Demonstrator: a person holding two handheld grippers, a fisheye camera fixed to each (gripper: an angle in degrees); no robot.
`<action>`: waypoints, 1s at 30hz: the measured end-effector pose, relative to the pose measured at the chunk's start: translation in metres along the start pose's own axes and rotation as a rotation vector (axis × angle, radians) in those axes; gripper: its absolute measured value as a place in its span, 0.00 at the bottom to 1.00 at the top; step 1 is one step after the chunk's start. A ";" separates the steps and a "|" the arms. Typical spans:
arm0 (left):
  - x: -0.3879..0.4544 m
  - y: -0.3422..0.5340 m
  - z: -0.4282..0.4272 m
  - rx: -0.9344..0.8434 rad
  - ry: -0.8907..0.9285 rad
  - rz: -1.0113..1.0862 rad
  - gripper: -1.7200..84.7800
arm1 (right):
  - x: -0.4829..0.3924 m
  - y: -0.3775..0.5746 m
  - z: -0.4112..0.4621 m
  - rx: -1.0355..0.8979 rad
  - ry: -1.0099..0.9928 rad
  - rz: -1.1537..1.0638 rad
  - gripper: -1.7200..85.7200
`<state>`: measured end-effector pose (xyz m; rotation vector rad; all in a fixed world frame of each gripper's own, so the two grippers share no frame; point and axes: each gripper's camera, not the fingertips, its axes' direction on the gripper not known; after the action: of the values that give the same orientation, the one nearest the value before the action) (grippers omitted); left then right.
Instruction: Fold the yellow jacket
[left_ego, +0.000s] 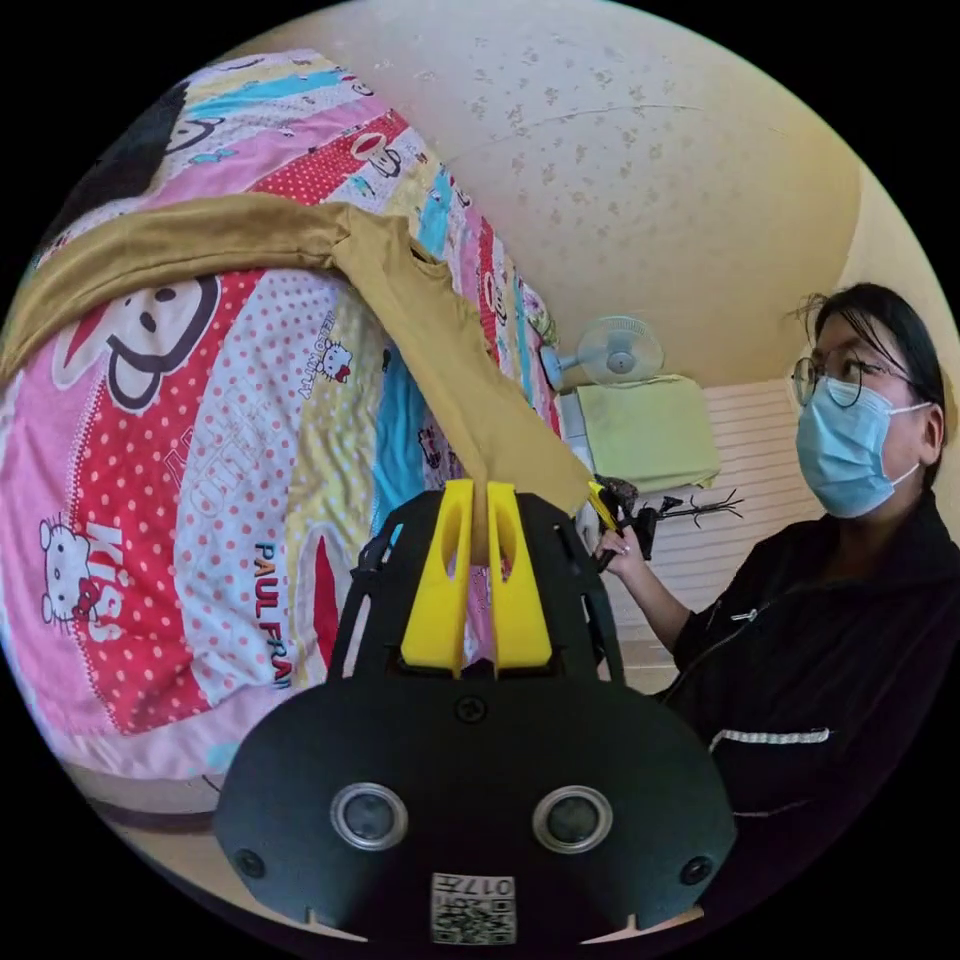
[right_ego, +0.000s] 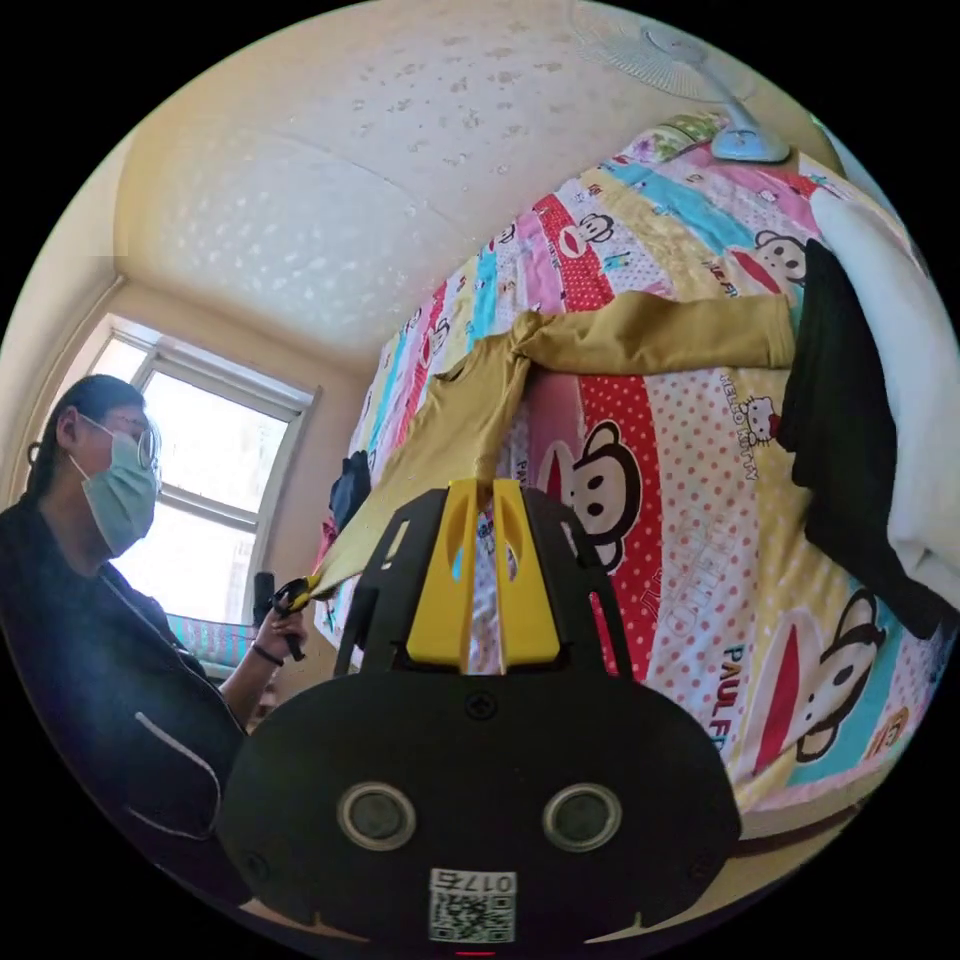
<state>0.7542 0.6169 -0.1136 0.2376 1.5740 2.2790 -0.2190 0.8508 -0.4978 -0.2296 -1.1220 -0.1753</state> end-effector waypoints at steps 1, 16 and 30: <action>0.001 0.007 0.000 -0.002 -0.029 0.003 0.04 | -0.002 0.011 0.000 -0.054 0.052 -0.031 0.06; -0.118 0.155 0.069 0.139 0.006 -0.268 0.09 | 0.095 0.096 0.056 -0.170 0.328 0.301 0.10; -0.267 0.009 -0.164 0.599 -0.274 -0.328 0.16 | -0.130 0.042 0.278 -0.450 0.228 -0.448 0.10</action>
<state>0.9430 0.3690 -0.1479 0.3890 1.9332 1.4243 -0.5048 0.9694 -0.5041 -0.3454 -0.8819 -0.8371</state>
